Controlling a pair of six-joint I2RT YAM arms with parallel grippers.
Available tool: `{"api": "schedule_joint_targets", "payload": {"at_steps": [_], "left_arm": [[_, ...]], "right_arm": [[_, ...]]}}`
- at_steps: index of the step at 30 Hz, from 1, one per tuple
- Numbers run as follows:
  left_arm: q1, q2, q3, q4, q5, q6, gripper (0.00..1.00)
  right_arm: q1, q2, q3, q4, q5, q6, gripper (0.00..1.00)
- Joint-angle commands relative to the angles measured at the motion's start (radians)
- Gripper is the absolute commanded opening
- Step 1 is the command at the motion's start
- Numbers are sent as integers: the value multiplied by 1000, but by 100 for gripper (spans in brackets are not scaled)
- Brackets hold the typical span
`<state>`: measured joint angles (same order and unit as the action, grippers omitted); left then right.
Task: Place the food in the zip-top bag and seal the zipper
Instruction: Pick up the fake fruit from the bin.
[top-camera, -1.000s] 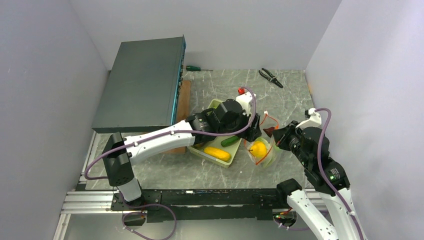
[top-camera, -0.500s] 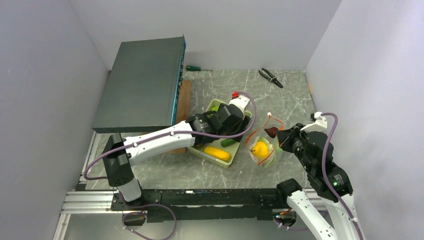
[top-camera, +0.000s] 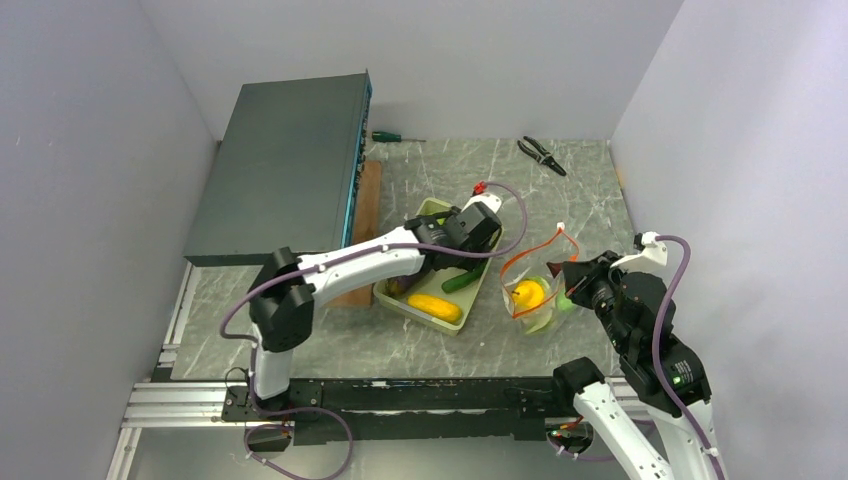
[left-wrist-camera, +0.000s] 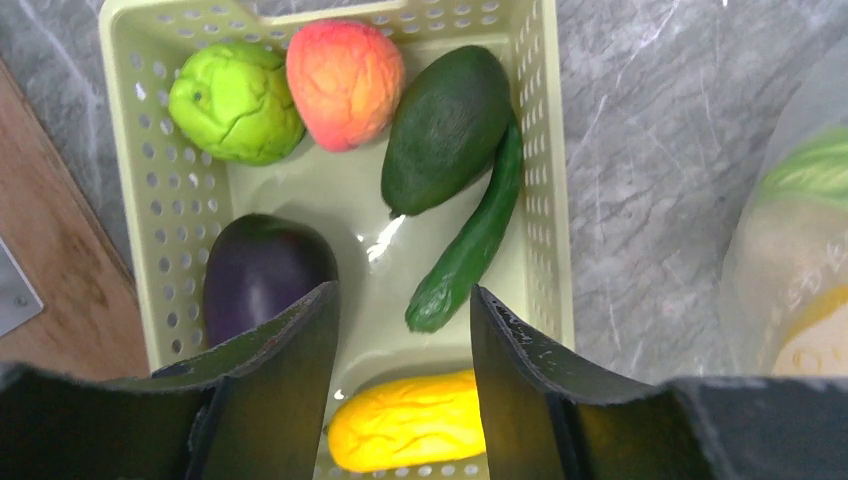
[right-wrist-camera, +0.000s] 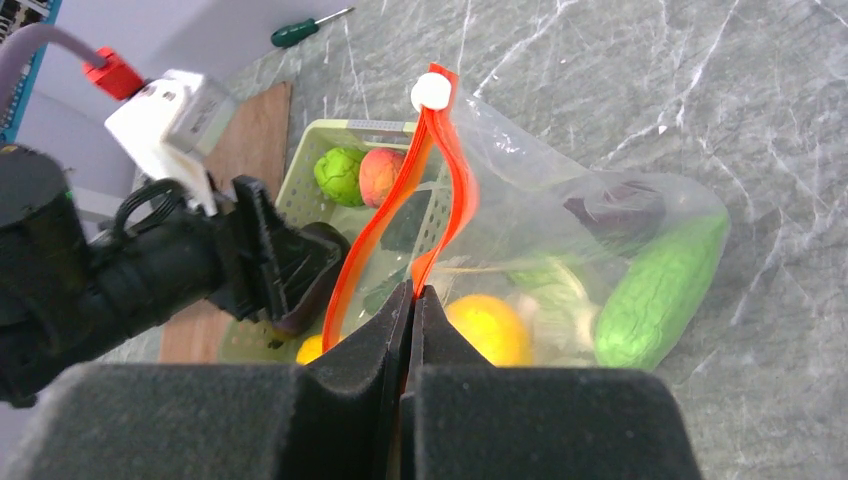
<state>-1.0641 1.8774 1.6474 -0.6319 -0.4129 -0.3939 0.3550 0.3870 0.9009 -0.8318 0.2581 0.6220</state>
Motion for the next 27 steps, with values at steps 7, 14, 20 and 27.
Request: {"api": "schedule_joint_targets", "payload": {"at_steps": [7,14,20,27], "left_arm": [[0,242,329,-116,-99,65,55],[40,300,338,-61,-37,67,55],[63,312,283,48,112,94,64],[65,384,315,46,81,110,68]], "right_arm": [[4,1,30,39,18,-11,0],[4,1,29,38,23,-20,0],[4,3,21,49,18,-24,0],[3,8,19,52,7,-28,0]]}}
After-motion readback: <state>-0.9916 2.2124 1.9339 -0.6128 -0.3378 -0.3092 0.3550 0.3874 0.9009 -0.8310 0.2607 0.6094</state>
